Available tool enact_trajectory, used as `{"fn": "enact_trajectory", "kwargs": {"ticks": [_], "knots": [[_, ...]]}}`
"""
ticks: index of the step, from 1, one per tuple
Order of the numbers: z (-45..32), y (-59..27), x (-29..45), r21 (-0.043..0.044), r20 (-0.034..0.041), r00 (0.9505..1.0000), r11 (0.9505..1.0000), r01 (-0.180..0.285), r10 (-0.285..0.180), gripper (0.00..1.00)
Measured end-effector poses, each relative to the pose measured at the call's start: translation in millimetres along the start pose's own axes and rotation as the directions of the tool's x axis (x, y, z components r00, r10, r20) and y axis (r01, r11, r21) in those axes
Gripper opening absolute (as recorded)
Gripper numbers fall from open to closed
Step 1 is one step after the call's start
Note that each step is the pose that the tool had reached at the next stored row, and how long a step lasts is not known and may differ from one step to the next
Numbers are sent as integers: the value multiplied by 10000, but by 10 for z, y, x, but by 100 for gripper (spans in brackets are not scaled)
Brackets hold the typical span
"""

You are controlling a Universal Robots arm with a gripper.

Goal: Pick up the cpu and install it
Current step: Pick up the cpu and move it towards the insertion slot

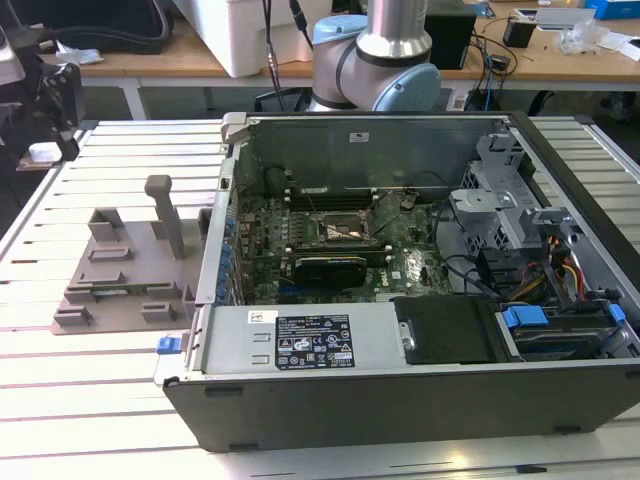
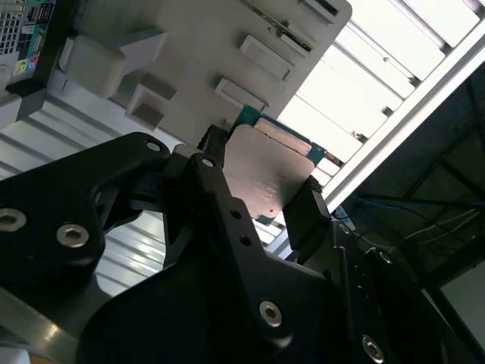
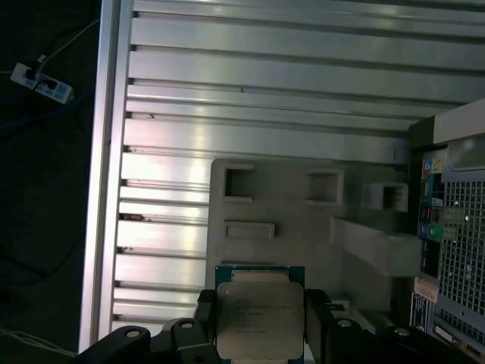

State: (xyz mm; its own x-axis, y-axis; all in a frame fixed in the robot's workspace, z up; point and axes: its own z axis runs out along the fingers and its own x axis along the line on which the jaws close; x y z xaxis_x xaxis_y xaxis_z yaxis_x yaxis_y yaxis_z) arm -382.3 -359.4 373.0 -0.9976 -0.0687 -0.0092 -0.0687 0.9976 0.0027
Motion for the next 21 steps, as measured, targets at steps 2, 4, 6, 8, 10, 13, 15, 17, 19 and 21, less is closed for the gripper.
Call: {"fn": "enact_trajectory", "kwargs": {"ticks": [2, 4, 6, 8, 10, 13, 15, 17, 19, 21], "knots": [[-35, 3, -1, 0, 1, 10000, 10000, -1, 1, 55], [-105, 6, -2, 0, 0, 10000, 10000, 0, 0, 55], [-141, 6, -2, 0, 0, 10000, 10000, 0, 0, 55], [-197, 8, -2, 0, 0, 10000, 10000, -1, 1, 55], [-241, 9, -3, 0, 0, 10000, 10000, 0, 0, 55], [-295, 10, -3, 1, 0, 10000, 10000, -1, 1, 55], [-301, 10, -3, -1, 3, 10000, 10000, 0, 0, 55], [-303, 10, -3, 0, 1, 10000, 10000, -1, 1, 55], [-303, 10, -3, 0, 1, 10000, 10000, -1, 1, 55], [-303, 10, -3, 0, 1, 10000, 10000, 0, 0, 55]]}}
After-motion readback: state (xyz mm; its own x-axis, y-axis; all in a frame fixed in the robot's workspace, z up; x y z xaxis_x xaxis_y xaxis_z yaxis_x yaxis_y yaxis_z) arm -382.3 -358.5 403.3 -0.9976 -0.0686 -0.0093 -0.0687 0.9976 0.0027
